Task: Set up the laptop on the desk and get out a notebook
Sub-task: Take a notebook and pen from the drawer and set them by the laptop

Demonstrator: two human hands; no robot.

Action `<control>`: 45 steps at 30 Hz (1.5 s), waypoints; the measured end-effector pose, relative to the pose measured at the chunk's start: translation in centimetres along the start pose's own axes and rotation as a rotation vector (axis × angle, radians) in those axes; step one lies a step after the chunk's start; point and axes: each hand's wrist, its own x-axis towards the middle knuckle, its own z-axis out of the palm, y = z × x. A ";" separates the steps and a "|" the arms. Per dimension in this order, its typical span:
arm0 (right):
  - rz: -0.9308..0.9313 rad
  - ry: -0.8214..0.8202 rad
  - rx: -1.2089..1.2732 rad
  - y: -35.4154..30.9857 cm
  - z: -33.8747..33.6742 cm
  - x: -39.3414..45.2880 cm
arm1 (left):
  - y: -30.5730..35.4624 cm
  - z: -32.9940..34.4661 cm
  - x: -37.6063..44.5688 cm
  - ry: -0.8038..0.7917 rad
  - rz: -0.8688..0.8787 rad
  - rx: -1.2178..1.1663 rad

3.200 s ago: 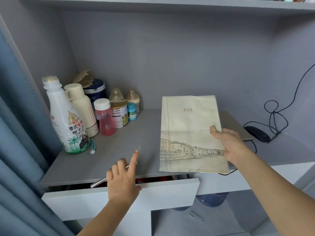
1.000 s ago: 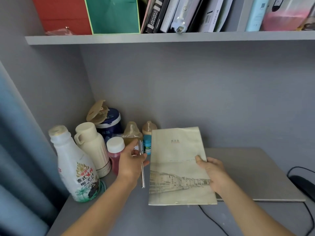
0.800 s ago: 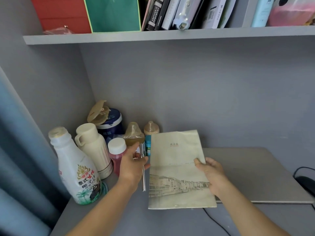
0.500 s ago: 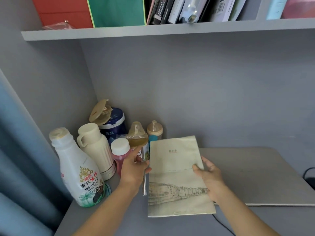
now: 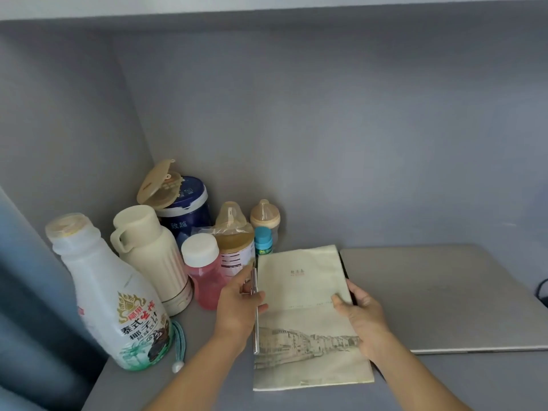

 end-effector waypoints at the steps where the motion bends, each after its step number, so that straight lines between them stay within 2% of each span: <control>1: 0.005 0.004 -0.007 0.0 0.0 0.0 | -0.1 0.2 0.2 -0.004 -0.002 -0.004; 9: -0.019 0.086 -0.172 0.3 0.8 1.0 | -1.8 0.8 2.4 -0.025 -0.037 0.011; 16: -0.146 0.235 -0.413 1.2 1.5 0.9 | -2.3 1.2 3.3 -0.029 -0.022 -0.005; 26: -0.236 0.175 -0.493 -0.6 0.8 -0.4 | -1.5 1.1 2.2 0.000 -0.038 0.062; 36: -0.295 0.192 -0.572 -4.4 -0.9 -1.1 | -0.3 1.5 0.7 0.099 -0.034 0.351; 45: -0.362 0.207 -0.549 -1.5 -2.4 0.5 | -5.3 3.3 2.3 0.192 0.033 0.655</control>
